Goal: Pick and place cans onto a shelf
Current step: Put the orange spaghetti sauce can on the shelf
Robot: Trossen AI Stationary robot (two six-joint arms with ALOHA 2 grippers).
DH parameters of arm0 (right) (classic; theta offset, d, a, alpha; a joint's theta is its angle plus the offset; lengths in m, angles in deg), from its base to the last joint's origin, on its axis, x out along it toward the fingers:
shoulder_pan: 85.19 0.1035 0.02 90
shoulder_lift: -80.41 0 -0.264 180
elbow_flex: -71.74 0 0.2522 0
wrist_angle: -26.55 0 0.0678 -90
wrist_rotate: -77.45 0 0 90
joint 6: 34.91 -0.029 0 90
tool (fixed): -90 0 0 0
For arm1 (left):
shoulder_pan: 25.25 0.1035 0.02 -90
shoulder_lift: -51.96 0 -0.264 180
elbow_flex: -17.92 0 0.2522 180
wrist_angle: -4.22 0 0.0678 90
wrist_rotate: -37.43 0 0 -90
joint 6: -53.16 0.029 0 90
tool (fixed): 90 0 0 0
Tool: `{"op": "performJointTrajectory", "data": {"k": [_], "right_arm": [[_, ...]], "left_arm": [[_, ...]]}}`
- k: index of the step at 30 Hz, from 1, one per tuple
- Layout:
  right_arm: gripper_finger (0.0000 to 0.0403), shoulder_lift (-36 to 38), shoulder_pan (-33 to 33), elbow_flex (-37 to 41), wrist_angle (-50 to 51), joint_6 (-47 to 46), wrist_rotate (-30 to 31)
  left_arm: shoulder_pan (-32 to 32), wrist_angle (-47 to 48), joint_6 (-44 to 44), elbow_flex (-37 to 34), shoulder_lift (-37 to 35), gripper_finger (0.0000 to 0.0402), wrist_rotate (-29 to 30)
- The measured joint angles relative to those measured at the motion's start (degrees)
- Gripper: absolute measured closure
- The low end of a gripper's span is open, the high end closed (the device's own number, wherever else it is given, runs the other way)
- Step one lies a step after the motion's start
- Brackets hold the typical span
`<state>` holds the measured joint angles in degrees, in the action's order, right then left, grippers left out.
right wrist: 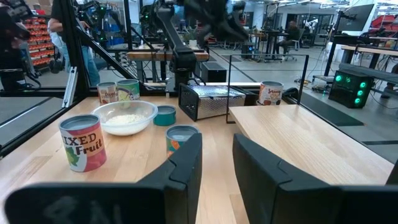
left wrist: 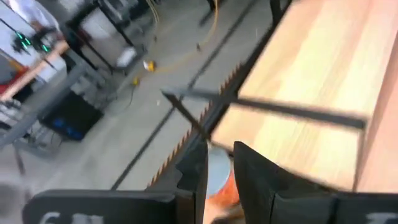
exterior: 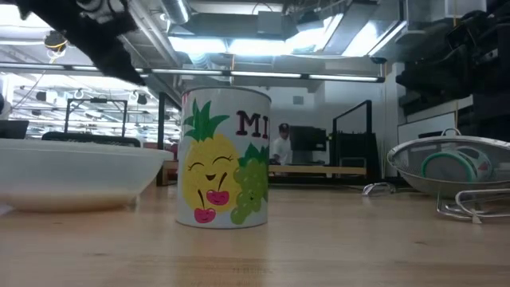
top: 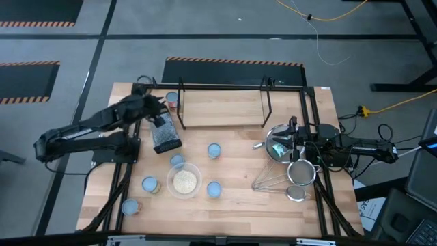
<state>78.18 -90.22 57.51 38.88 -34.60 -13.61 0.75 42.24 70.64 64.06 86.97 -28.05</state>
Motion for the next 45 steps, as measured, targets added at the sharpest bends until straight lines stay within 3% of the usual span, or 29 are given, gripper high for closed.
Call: {"op": "performJointTrajectory", "data": {"k": [10,24,32,45], "right_arm": [[0.0308,0.0,0.0,0.0,0.0,0.0,0.0],[0.0308,0.0,0.0,0.0,0.0,0.0,0.0],[0.0308,0.0,0.0,0.0,0.0,0.0,0.0],[0.0308,0.0,0.0,0.0,0.0,0.2,0.0]], "left_arm": [[10.4,-0.4,6.5,0.1,12.7,0.0332,-7.4],[14.2,-3.9,6.7,0.1,24.4,0.0289,-9.3],[14.3,-8.8,7.9,0.1,27.3,0.0280,-10.4],[16.1,-9.0,10.2,0.1,28.6,0.0280,-10.7]]}}
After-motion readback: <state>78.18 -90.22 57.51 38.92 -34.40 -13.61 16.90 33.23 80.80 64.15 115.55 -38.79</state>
